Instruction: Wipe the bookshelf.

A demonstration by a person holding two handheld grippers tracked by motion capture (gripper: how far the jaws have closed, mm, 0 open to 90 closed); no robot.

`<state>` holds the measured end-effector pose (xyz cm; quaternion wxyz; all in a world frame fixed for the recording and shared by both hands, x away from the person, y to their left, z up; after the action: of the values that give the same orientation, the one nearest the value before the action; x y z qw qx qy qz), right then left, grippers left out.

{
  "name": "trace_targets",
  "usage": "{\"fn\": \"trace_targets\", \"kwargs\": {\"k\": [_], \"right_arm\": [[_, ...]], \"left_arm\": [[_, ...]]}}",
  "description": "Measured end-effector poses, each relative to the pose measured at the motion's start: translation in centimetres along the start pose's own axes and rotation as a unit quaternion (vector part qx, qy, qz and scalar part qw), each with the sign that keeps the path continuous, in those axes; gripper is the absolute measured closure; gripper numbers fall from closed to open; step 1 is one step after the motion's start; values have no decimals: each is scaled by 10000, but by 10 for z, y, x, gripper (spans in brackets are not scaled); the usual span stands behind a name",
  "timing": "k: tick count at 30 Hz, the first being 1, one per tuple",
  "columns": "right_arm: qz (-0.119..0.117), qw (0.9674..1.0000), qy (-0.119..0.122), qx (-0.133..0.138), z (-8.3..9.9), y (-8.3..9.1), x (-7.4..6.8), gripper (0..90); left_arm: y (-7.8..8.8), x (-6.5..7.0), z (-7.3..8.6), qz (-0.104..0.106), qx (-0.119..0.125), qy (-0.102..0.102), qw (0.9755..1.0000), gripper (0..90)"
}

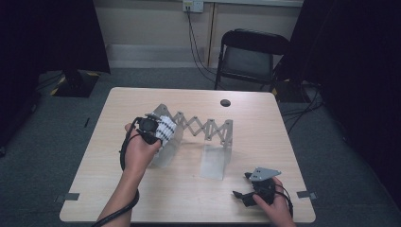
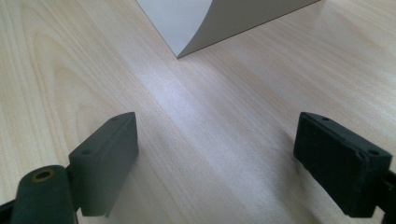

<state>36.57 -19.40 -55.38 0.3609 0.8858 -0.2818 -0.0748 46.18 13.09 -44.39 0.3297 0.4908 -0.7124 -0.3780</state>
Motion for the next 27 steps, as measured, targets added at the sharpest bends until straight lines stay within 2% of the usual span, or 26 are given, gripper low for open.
{"fn": "trace_targets", "kwargs": {"k": [10,18,23,27], "right_arm": [[6,10000,-2,3,0,0,0,135],[3,10000,-5,0,0,0,0,135],[8,10000,0,1,0,0,0,135],[4,10000,-1,0,0,0,0,135]], "left_arm": [[32,7,-22,-37,179,-102,9998,759],[51,8,-34,-170,225,-199,9994,759],[63,8,-38,-120,211,-193,9995,759],[76,6,-42,-163,173,-204,9995,759]]}}
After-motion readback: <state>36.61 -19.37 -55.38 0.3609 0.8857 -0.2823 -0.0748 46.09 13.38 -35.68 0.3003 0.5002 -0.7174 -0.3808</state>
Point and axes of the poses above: each handheld gripper's, and its own axes: y roughly backward along the jaws, z roughly out of its underside, x roughly to its right, the point moved 8 cm from there along -y, roughly forward along the jaws, and after that the axes turned 6 degrees about y, right-handed, at the moved point
